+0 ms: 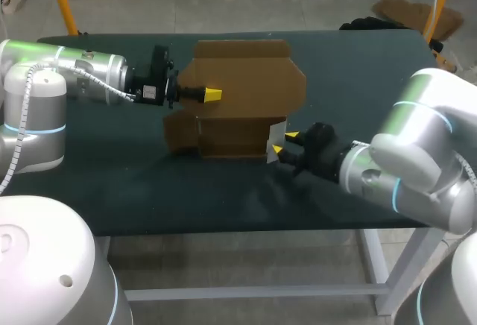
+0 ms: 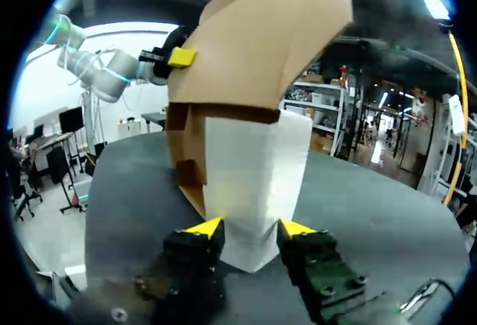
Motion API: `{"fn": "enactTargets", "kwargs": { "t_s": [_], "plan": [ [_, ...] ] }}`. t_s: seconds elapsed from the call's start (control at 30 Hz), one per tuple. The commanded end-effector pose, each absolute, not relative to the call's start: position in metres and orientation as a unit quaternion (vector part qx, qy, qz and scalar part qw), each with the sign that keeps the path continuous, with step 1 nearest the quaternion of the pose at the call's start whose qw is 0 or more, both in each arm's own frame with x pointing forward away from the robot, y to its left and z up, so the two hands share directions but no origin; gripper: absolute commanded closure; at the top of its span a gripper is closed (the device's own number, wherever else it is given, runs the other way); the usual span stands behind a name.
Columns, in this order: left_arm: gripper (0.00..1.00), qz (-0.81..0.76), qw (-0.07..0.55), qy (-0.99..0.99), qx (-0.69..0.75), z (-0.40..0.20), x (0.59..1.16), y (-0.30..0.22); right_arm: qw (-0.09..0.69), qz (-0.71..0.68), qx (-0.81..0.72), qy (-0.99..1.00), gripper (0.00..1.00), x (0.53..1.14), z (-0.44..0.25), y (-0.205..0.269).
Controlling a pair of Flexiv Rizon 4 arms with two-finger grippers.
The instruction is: Assemble the packaging by folding the flat box into shape, placing the metal phone stand inside, and closing the box properly
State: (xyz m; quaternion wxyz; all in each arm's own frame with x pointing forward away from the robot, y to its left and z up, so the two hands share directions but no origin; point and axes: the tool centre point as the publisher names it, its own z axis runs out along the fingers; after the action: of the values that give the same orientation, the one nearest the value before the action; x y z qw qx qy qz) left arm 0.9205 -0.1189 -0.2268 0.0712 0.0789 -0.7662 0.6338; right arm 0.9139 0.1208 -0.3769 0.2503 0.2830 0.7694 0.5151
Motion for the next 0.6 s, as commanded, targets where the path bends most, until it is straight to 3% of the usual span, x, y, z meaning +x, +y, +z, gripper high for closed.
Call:
{"fn": "enactTargets", "kwargs": {
  "t_s": [0.03,0.3,0.4,0.6],
  "plan": [
    [1.0,0.634,0.072,-0.766,0.078,-0.2302,0.9205,-0.1193,0.349,0.471,0.352,0.73,0.49,0.9141,-0.3783,0.1293],
    [1.0,0.634,0.072,-0.766,0.078,-0.2302,0.9205,-0.1193,0.371,0.456,0.385,0.711,0.49,0.9176,-0.3769,0.1319],
    [1.0,0.634,0.072,-0.766,0.078,-0.2302,0.9205,-0.1193,0.384,0.45,0.403,0.699,0.44,0.9191,-0.3762,0.1312],
    [1.0,0.634,0.072,-0.766,0.078,-0.2302,0.9205,-0.1193,0.4,0.443,0.435,0.674,0.49,0.9203,-0.3759,0.1296]
  ]
}}
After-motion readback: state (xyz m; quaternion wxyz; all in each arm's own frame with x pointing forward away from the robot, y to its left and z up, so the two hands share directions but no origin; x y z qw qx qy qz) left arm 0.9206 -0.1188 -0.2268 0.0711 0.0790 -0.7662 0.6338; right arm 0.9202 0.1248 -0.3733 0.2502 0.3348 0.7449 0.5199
